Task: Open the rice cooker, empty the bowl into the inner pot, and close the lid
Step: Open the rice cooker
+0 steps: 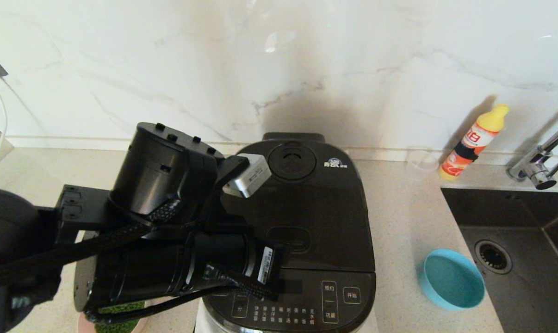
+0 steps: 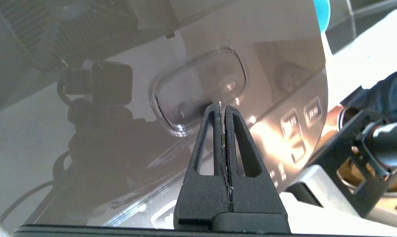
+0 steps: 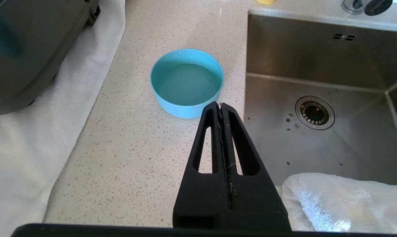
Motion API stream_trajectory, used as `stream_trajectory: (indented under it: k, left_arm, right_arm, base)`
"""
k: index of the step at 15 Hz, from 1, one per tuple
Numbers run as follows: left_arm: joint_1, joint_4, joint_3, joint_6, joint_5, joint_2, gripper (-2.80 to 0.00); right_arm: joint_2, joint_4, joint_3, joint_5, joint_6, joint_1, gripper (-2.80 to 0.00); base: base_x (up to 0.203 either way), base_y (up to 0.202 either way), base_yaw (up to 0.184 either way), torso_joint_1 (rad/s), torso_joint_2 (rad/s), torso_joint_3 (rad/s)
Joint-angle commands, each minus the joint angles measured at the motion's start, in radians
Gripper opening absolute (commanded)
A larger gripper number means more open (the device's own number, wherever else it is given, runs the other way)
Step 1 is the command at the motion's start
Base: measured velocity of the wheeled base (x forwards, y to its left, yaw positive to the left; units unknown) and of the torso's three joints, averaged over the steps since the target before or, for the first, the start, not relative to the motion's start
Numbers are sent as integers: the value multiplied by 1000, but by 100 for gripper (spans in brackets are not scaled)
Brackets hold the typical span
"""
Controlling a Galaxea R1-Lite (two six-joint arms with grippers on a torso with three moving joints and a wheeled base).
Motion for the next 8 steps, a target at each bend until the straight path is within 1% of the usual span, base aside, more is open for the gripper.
stream_trajectory:
  k: [1, 5, 8]
  left_arm:
    - [-2, 0, 24, -1, 3, -4, -280]
    - [-1, -15, 25, -2, 3, 5, -280]
    - [5, -98, 21, -5, 9, 15, -280]
  right_arm:
    - [0, 0, 1, 0, 0, 0, -280]
    - [0, 0, 2, 0, 0, 0, -280]
    - [0, 0, 2, 0, 0, 0, -280]
  base:
    - [0, 0, 0, 0, 0, 0]
    - [0, 0, 0, 0, 0, 0]
    - [0, 0, 0, 0, 0, 0]
